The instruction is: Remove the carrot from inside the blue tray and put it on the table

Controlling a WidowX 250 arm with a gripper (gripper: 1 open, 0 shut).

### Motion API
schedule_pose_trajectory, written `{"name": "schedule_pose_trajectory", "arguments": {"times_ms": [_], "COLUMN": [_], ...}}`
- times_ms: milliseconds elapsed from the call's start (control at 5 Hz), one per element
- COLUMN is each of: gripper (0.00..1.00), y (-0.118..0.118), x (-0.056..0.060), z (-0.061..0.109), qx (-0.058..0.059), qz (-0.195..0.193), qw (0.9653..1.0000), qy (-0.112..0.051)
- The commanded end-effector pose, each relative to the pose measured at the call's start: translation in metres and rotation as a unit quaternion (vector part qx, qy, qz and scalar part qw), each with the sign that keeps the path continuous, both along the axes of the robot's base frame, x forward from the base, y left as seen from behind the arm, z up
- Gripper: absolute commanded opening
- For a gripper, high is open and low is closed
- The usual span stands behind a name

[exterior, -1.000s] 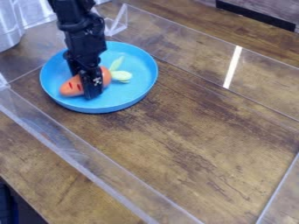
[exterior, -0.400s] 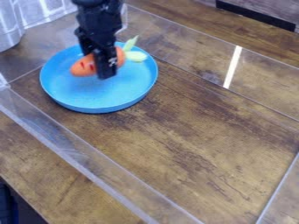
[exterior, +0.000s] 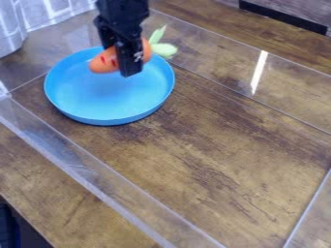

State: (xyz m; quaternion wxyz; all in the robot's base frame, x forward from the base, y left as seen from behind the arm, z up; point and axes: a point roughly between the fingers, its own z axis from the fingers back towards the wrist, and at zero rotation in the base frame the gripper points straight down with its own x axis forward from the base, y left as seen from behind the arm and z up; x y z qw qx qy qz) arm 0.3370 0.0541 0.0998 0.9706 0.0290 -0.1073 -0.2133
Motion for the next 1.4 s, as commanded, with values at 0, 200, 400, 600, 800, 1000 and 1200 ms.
{"name": "schedule_pose_trajectory", "arguments": {"times_ms": [0,200,400,600,800,1000,1200], "gripper": [0.0,0.0,0.0,0.0,0.0,0.0,0.0], "y": [-0.033,-0.07,-0.107,-0.133,-0.152,-0.157,-0.156], "x": [-0.002,-0.008,-0.014,-0.017,-0.021,-0.021,-0.02], "z": [0.032,0.031,0.022,0.008,-0.002,-0.018,-0.029], "qx": [0.0,-0.009,-0.017,-0.019,-0.023,-0.025,-0.024], "qz": [-0.02,-0.046,-0.07,-0.089,-0.102,-0.097,-0.074], "qw": [0.9989,0.998,0.9966,0.9952,0.994,0.9948,0.9969], "qy": [-0.042,-0.043,-0.041,-0.036,-0.031,-0.017,-0.006]}}
